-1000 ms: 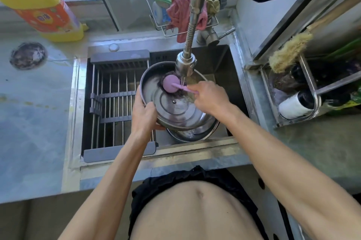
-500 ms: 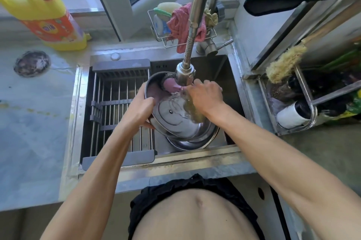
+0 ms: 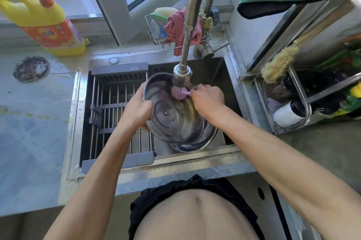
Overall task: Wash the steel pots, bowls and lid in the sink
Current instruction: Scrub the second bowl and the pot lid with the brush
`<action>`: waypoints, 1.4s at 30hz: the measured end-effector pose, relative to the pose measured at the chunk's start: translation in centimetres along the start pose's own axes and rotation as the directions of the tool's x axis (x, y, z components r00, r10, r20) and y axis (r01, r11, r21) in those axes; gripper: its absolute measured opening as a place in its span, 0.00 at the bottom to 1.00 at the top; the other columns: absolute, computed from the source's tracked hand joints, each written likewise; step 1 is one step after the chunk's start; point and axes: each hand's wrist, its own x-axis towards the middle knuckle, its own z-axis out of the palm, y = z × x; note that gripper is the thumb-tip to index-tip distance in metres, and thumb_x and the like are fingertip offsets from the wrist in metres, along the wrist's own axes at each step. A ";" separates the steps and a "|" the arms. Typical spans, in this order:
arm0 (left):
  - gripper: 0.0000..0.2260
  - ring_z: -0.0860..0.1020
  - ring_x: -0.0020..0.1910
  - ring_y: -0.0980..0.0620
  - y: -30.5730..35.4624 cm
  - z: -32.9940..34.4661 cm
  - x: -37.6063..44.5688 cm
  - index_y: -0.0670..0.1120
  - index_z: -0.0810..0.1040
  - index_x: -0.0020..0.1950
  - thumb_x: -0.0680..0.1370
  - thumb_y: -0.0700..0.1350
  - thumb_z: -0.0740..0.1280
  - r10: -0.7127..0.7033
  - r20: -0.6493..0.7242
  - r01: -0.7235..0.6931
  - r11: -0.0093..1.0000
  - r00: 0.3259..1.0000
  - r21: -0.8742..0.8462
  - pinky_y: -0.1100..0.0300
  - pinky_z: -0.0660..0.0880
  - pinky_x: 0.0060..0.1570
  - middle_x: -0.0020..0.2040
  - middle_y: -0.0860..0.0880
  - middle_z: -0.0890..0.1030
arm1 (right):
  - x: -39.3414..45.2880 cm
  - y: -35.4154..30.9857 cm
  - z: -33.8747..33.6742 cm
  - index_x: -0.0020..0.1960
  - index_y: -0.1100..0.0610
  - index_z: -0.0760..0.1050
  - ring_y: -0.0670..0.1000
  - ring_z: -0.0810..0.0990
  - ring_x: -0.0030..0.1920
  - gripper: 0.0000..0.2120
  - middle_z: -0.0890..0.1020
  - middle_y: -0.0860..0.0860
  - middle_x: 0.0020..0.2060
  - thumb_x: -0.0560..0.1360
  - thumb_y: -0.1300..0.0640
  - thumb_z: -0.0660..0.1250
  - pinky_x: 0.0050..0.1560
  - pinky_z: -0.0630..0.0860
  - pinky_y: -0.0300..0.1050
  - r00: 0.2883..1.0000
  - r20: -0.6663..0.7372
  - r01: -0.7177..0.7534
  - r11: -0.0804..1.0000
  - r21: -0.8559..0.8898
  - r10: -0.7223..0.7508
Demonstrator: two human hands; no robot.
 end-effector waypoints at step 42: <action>0.21 0.67 0.56 0.70 -4.1 4.4 2.5 0.54 0.62 0.81 0.87 0.46 0.56 0.104 -0.666 -0.235 0.966 0.739 -0.111 0.72 0.66 0.57 0.65 0.55 0.68 | -1.8 -4.2 0.3 0.54 0.60 0.80 0.54 0.75 0.33 0.12 0.83 0.57 0.44 0.76 0.58 0.62 0.31 0.68 0.41 0.866 0.497 -0.400 0.670 0.625 0.054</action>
